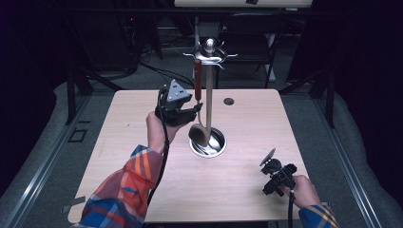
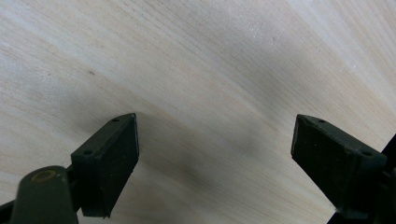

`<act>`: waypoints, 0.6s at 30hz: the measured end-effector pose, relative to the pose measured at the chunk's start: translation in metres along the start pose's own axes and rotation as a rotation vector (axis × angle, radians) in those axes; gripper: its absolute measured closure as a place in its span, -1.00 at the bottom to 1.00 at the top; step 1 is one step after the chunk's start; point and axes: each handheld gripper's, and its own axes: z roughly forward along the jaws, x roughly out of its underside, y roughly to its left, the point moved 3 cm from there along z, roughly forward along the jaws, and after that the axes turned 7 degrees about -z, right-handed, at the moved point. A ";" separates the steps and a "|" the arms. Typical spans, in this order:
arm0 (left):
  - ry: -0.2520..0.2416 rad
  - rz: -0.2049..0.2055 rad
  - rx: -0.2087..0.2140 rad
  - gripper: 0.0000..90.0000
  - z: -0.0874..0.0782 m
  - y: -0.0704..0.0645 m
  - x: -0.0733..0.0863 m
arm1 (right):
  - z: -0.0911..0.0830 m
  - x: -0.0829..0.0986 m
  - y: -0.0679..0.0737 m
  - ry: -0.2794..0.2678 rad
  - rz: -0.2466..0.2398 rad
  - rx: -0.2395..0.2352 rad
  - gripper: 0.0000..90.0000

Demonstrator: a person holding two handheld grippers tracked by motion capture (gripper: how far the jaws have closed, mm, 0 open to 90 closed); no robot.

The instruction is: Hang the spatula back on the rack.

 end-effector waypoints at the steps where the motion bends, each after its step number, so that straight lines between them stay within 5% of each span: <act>1: 0.004 0.000 -0.003 0.08 -0.001 0.000 0.000 | 0.000 0.000 0.000 0.000 0.000 0.000 -0.67; 6: 0.016 -0.008 -0.002 -0.27 -0.007 0.001 0.001 | -0.001 0.000 -0.001 -0.004 0.001 -0.001 -0.68; 18: 0.065 0.002 -0.066 -0.56 -0.033 0.016 0.023 | -0.002 0.000 -0.001 -0.024 0.011 0.005 -0.68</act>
